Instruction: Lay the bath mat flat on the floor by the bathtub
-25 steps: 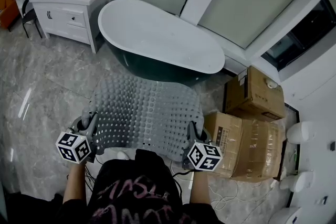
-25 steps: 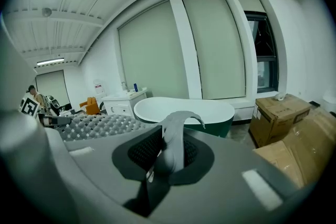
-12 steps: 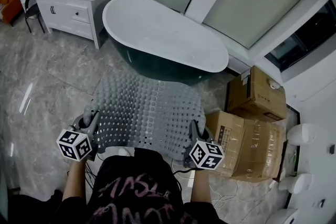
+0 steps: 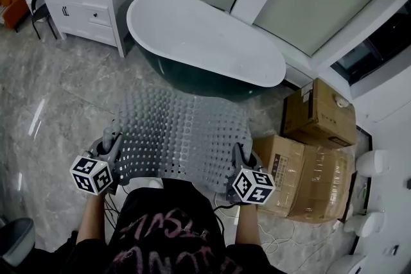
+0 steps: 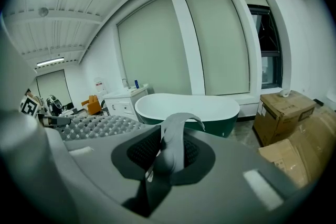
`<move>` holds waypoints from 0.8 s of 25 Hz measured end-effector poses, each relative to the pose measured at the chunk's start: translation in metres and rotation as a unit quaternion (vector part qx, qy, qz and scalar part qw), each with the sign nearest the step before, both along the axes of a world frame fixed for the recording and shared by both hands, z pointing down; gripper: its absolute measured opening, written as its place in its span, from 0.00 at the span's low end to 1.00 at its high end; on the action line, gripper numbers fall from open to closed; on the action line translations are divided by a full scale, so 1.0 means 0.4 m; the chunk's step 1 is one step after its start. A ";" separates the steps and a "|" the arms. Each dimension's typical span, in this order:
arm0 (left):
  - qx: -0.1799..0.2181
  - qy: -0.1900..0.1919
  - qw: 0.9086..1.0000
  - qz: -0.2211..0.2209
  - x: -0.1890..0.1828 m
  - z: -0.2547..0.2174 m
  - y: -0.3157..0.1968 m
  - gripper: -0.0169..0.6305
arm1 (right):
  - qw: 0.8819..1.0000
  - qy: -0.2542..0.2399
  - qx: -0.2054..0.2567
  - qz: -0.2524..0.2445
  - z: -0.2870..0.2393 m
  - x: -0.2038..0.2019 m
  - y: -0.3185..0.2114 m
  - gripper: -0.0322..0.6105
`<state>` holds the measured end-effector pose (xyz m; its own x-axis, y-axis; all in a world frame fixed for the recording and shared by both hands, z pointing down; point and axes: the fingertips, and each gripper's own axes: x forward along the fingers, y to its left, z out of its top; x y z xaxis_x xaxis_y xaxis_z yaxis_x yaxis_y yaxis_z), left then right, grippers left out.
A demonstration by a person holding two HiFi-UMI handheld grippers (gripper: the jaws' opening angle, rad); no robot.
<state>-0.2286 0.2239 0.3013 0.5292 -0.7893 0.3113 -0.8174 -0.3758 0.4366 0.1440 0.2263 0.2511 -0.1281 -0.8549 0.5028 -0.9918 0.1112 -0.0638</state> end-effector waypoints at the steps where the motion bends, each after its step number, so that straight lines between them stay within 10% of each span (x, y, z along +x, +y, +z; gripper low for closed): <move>1: -0.001 -0.001 1.000 0.001 0.001 0.000 -0.005 0.06 | 1.000 -0.001 -0.002 -0.001 0.001 -0.001 -0.008 0.17; 20: -0.038 -0.015 0.999 -0.010 0.014 0.045 -0.159 0.06 | 0.999 -0.008 -0.036 -0.009 0.061 0.025 -0.193 0.17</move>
